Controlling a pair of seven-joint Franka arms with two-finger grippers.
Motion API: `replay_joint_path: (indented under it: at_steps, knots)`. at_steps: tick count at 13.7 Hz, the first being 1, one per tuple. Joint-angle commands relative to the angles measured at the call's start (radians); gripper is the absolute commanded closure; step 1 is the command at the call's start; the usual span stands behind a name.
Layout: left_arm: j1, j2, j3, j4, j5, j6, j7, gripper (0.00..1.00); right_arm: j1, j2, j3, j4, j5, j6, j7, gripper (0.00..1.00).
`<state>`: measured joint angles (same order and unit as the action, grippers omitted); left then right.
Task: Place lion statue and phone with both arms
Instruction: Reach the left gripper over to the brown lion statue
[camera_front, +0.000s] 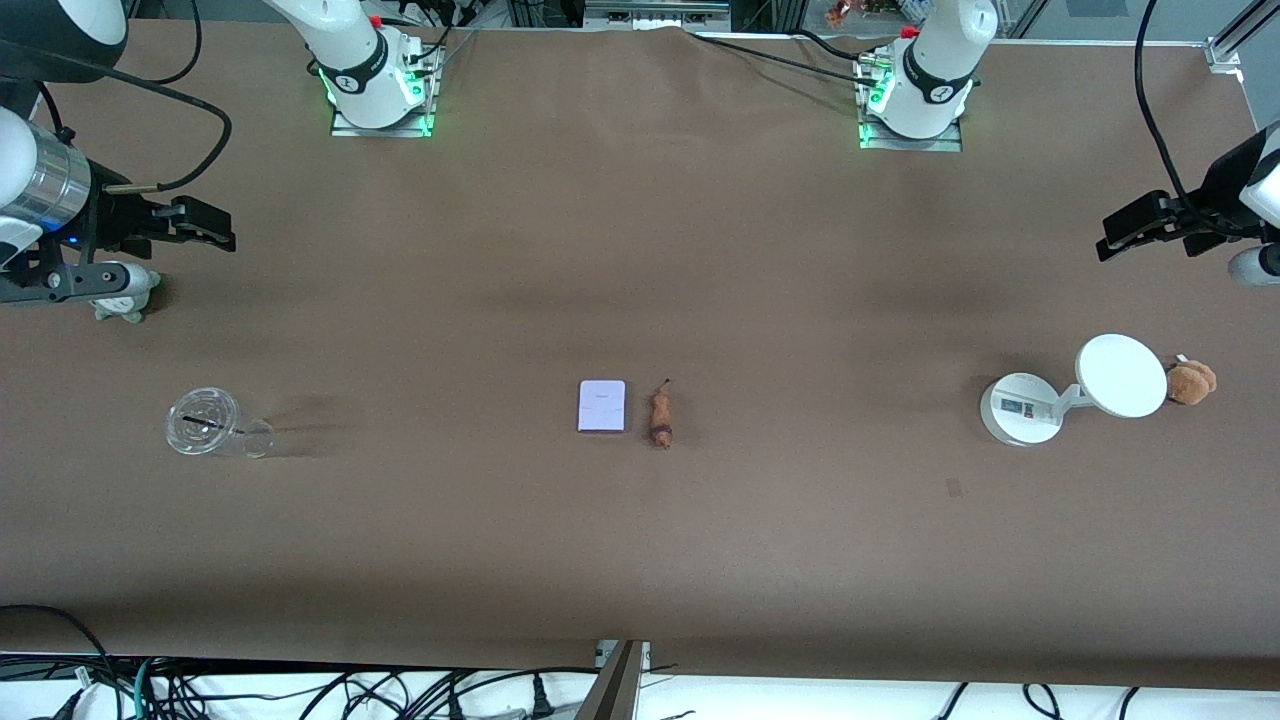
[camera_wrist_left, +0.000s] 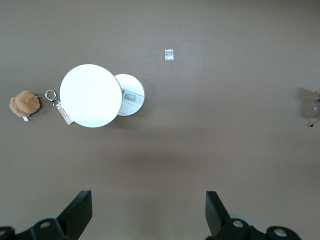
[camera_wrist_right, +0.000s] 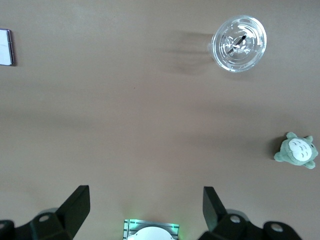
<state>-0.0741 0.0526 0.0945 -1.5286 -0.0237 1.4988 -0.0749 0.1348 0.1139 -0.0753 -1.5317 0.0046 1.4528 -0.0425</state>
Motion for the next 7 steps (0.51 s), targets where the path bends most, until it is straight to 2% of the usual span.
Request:
replay_joint_path:
  at_steps: [1, 3, 4, 7]
  knots:
    - [0.010, 0.039, -0.001, 0.038, -0.042, -0.028, 0.001, 0.00, -0.001, 0.009, 0.000, 0.022, 0.015, -0.003, 0.009, 0.00]
    - [-0.012, 0.045, -0.004, 0.041, -0.067, -0.026, -0.014, 0.00, -0.001, 0.010, 0.000, 0.021, 0.017, -0.005, 0.009, 0.00]
    - [-0.039, 0.053, -0.027, 0.041, -0.076, -0.017, -0.050, 0.00, -0.001, 0.010, 0.000, 0.021, 0.017, -0.005, 0.009, 0.00]
    - [-0.129, 0.139, -0.059, 0.086, -0.081, -0.002, -0.277, 0.00, -0.001, 0.010, 0.000, 0.021, 0.017, -0.005, 0.009, 0.00]
